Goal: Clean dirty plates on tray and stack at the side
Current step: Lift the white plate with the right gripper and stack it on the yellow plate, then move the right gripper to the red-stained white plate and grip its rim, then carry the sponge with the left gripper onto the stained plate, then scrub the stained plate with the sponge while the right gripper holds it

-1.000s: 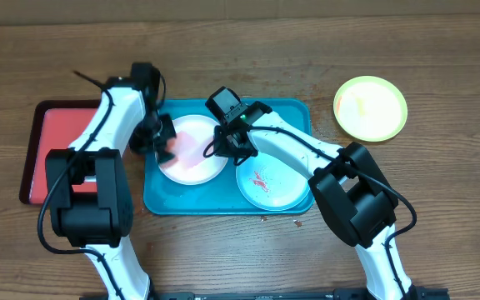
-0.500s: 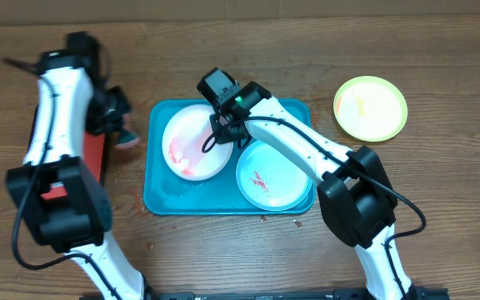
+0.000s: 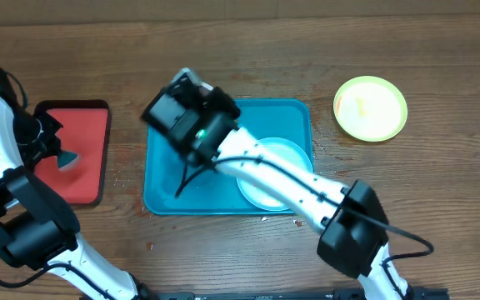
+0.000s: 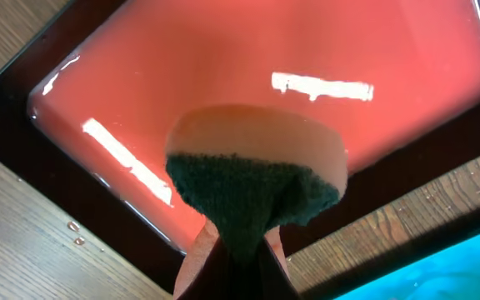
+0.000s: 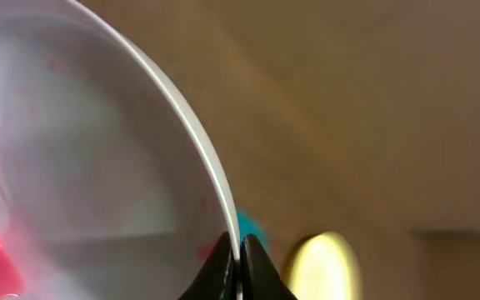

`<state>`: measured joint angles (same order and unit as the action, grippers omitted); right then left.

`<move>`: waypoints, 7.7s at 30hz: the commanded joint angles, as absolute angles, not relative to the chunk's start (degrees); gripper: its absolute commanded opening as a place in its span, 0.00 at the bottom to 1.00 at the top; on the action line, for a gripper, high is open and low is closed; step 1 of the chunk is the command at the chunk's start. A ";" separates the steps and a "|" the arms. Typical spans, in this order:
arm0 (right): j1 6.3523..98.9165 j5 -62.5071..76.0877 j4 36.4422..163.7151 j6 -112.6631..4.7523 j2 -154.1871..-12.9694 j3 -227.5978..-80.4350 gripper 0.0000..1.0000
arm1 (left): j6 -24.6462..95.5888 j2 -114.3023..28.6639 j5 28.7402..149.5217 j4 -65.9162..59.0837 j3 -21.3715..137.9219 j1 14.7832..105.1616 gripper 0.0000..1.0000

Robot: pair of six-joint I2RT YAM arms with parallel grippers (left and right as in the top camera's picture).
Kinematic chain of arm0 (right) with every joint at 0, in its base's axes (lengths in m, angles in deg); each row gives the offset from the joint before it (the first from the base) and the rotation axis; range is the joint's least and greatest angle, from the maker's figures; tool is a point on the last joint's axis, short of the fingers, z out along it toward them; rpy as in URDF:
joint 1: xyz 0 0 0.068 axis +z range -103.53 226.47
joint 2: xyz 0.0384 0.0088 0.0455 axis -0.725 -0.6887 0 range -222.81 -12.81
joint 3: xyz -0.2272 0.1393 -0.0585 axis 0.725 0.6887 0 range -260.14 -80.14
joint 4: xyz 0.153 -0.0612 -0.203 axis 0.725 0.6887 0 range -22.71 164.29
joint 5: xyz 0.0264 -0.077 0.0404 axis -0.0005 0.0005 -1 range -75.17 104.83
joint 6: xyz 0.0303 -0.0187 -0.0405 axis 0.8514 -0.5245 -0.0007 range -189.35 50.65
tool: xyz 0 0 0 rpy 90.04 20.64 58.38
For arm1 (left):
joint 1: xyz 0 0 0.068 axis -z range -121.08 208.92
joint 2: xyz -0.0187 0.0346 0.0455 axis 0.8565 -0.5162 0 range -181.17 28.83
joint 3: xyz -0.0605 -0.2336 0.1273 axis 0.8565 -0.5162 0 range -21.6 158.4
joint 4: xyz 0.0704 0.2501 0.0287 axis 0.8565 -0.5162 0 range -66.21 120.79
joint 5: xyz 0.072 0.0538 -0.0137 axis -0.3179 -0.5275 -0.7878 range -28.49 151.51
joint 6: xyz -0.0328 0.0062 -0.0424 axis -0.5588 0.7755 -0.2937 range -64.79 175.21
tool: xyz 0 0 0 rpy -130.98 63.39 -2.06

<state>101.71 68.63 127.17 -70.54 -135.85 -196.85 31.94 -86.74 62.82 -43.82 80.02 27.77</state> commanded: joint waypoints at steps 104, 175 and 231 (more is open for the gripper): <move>69.39 9.99 132.18 -85.65 -131.85 -170.09 0.59 | 34.48 -87.24 64.10 -42.90 81.25 31.31 0.04; 72.97 1.25 121.33 -48.78 -136.24 -170.09 0.04 | 49.67 -87.27 82.53 -42.84 81.20 42.91 0.04; 78.02 4.70 116.64 -42.07 -136.40 -170.07 0.04 | 30.96 -87.42 65.07 -21.24 65.47 72.29 0.04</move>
<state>78.02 4.11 116.53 -42.13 -136.11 -170.40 31.15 -86.81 56.72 -24.17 63.85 72.38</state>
